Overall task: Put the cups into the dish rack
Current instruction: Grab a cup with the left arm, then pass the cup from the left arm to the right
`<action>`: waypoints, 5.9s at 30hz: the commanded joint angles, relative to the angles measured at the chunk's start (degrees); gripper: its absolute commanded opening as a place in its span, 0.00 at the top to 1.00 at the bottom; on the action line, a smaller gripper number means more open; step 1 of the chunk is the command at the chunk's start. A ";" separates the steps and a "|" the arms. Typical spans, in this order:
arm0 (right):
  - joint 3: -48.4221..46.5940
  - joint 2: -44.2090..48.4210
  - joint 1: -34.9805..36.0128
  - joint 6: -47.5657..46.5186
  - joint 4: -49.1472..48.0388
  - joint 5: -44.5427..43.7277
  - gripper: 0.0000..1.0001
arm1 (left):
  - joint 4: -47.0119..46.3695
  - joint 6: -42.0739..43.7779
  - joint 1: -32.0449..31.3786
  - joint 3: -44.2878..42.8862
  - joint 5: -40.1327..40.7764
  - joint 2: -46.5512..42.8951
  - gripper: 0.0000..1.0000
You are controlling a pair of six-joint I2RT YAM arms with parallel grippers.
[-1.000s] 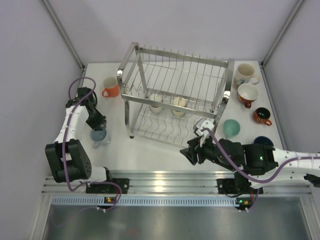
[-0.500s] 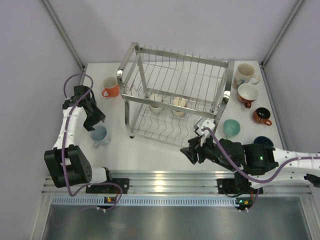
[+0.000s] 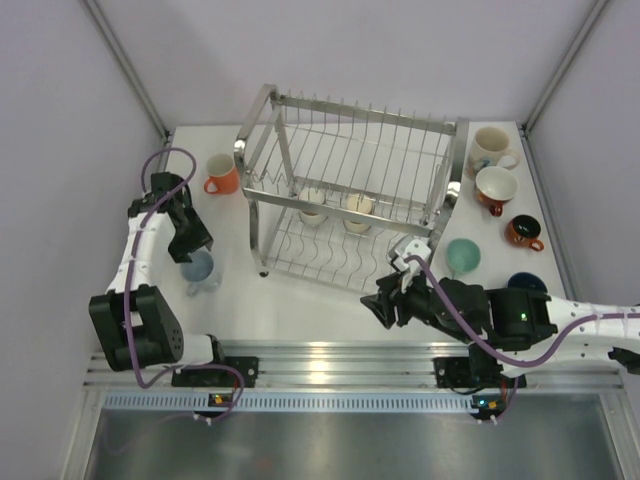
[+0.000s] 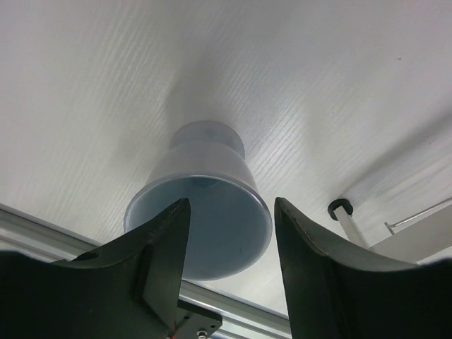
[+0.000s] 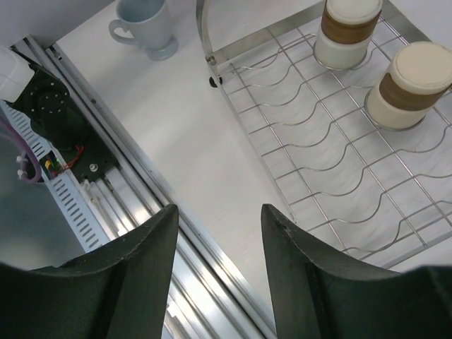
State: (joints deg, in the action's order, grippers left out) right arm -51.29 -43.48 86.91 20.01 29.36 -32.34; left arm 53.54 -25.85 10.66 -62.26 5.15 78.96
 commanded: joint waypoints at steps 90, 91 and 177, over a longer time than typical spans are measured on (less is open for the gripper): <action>-74.22 -42.91 -45.78 -20.37 13.10 73.90 0.25 | -83.59 -72.06 -11.52 -36.88 -42.32 -2.24 1.00; -73.87 -43.26 -46.30 -20.36 11.78 74.61 0.25 | -87.51 -73.80 -13.45 -36.79 -42.33 -1.36 1.00; -52.86 -36.85 -55.01 -6.04 -21.62 76.63 0.61 | -108.03 -85.95 -31.57 -15.53 -47.07 -0.91 1.00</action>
State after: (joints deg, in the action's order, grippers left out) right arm -103.88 -81.95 32.42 11.64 14.46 43.72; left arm -48.62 -112.44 -20.05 -78.30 -43.05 79.42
